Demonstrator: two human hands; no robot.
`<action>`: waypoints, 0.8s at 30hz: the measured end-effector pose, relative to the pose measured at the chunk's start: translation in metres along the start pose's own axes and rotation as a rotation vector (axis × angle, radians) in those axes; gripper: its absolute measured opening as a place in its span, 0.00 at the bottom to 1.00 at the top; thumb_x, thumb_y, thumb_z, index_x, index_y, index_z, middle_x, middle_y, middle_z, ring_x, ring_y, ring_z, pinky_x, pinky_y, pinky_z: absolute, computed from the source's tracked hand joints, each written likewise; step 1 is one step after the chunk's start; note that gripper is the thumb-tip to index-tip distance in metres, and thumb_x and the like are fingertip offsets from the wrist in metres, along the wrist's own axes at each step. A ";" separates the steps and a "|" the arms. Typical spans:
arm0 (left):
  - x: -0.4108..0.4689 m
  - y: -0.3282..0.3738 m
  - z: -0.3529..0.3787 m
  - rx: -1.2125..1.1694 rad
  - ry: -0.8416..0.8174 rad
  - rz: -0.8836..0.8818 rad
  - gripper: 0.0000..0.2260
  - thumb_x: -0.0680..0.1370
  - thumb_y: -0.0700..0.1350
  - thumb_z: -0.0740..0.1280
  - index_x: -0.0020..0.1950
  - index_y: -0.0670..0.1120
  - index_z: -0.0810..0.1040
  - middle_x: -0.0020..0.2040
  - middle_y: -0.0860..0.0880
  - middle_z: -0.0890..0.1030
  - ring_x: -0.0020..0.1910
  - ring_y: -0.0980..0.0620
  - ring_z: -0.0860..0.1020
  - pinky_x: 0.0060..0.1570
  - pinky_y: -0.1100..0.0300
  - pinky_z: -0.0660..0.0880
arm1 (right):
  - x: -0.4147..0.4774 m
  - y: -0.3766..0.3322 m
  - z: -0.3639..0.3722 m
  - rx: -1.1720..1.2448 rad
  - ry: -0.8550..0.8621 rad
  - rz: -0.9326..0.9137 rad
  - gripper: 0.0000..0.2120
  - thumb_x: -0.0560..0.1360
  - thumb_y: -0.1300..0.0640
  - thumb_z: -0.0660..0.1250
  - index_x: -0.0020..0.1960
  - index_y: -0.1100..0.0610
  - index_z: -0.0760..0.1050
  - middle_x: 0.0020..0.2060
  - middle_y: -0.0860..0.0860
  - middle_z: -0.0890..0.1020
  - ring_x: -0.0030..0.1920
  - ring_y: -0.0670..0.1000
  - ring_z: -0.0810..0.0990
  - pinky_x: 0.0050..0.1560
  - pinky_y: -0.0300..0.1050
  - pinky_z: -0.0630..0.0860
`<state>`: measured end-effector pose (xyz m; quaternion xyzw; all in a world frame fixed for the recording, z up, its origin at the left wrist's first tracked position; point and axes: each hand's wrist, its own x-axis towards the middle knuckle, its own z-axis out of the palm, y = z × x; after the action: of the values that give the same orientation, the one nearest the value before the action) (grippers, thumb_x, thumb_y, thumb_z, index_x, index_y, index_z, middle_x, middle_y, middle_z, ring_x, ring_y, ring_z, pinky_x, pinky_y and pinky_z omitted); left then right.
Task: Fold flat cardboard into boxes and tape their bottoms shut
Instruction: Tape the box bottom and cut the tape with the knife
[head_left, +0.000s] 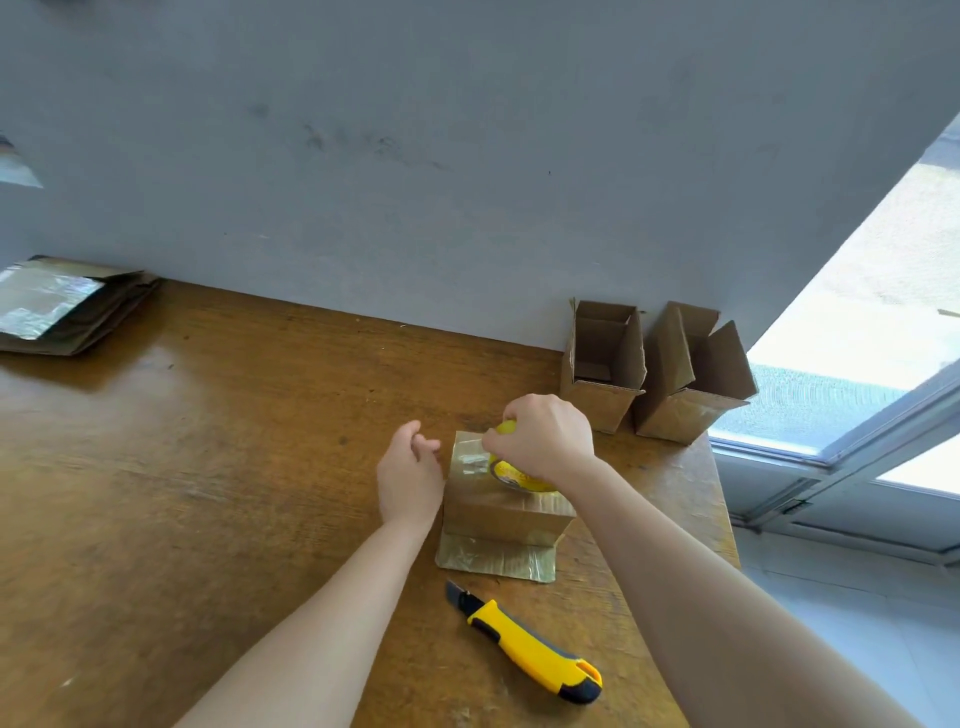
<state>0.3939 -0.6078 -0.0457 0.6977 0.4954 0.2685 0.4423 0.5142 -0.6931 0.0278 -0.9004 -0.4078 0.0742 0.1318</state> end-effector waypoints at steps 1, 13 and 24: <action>-0.003 0.004 0.003 -0.027 -0.003 0.000 0.14 0.83 0.44 0.52 0.55 0.46 0.77 0.46 0.48 0.81 0.48 0.47 0.79 0.46 0.56 0.76 | 0.001 0.000 0.000 0.001 0.001 0.000 0.14 0.71 0.44 0.65 0.34 0.53 0.75 0.27 0.45 0.73 0.29 0.45 0.71 0.27 0.37 0.63; -0.014 -0.017 0.007 -0.281 -0.628 -0.557 0.35 0.73 0.73 0.45 0.72 0.57 0.68 0.73 0.50 0.69 0.73 0.48 0.63 0.68 0.52 0.61 | 0.003 0.001 0.003 -0.004 0.015 0.007 0.15 0.71 0.44 0.65 0.32 0.52 0.74 0.26 0.45 0.74 0.28 0.45 0.71 0.26 0.37 0.63; -0.007 -0.006 0.023 -0.252 -0.424 -0.320 0.20 0.84 0.52 0.50 0.74 0.48 0.67 0.72 0.46 0.69 0.69 0.48 0.67 0.62 0.57 0.64 | -0.001 -0.002 0.004 -0.014 0.014 -0.007 0.16 0.71 0.44 0.64 0.30 0.52 0.71 0.25 0.46 0.73 0.27 0.46 0.71 0.26 0.37 0.63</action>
<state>0.4074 -0.6222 -0.0614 0.5908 0.4583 0.1029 0.6560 0.5113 -0.6922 0.0243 -0.9005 -0.4103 0.0645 0.1288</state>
